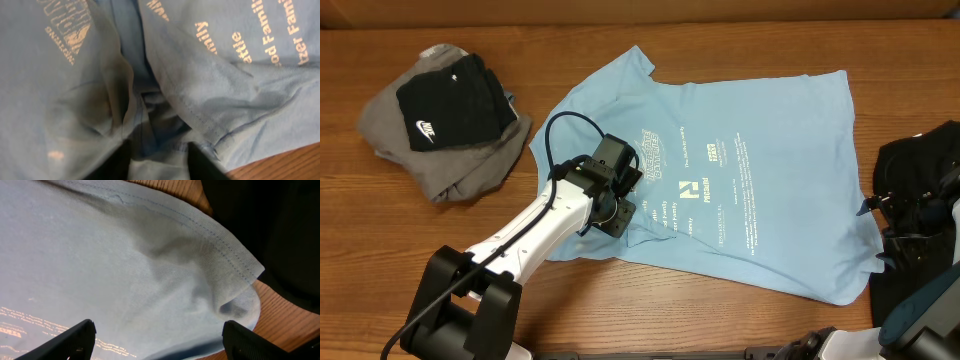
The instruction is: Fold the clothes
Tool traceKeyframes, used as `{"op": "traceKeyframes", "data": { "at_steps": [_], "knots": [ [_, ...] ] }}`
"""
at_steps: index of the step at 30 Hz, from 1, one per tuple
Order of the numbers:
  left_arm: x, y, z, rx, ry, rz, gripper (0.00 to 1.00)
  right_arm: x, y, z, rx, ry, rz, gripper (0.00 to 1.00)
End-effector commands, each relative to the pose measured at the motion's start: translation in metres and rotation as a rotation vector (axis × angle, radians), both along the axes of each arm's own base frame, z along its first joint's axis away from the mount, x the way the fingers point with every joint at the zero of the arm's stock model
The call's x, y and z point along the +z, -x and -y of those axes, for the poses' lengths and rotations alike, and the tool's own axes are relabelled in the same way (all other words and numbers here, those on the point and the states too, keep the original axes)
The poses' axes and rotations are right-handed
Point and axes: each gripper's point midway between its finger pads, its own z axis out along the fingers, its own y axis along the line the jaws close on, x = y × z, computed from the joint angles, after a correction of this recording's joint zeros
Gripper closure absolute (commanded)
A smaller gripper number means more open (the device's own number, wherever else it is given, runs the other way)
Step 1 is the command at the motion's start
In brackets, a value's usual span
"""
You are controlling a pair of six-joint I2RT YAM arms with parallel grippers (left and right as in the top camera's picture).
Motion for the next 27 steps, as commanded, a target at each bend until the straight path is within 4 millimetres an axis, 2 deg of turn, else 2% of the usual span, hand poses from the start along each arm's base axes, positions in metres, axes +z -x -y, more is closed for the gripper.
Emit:
{"op": "traceKeyframes", "data": {
  "at_steps": [1,2,3,4,5,8,12,14,17,25,27],
  "knots": [
    [-0.003,0.002,0.003,-0.011,0.011,-0.004,0.83,0.006,-0.004,0.002,0.004,0.015,0.025,0.15],
    [-0.003,0.003,0.003,-0.011,0.009,-0.006,0.81,0.006,-0.004,0.002,0.004,0.015,0.025,0.15],
    [-0.003,0.003,0.002,-0.011,0.001,-0.007,0.65,0.006,-0.004,0.002,0.004,0.015,0.025,0.15],
    [-0.003,0.003,-0.002,-0.006,-0.019,-0.004,0.53,0.006,-0.004,0.002,0.004,0.015,0.025,0.15],
    [-0.004,0.003,-0.007,-0.003,-0.046,-0.002,0.48,0.006,-0.004,0.002,0.004,0.015,0.025,0.15],
    [-0.008,0.006,-0.019,0.005,-0.106,0.001,0.42,0.006,-0.004,0.002,0.004,0.015,0.025,0.15],
    [-0.019,0.011,-0.022,0.006,-0.106,-0.004,0.40,0.006,-0.004,0.002,0.004,0.014,0.025,0.15],
    [-0.022,0.008,-0.021,0.006,-0.096,0.013,0.45,0.006,-0.005,0.002,0.003,0.012,0.027,0.15],
    [-0.023,0.002,-0.016,0.007,-0.071,0.041,0.61,0.006,-0.005,0.002,0.003,0.012,0.028,0.15],
    [-0.017,0.004,-0.001,-0.006,0.001,0.014,0.76,0.006,-0.004,0.001,0.003,0.010,0.025,0.15],
    [-0.017,0.004,-0.001,-0.006,0.001,0.015,0.88,0.006,-0.004,0.001,0.003,0.010,0.025,0.15]
  ]
}}
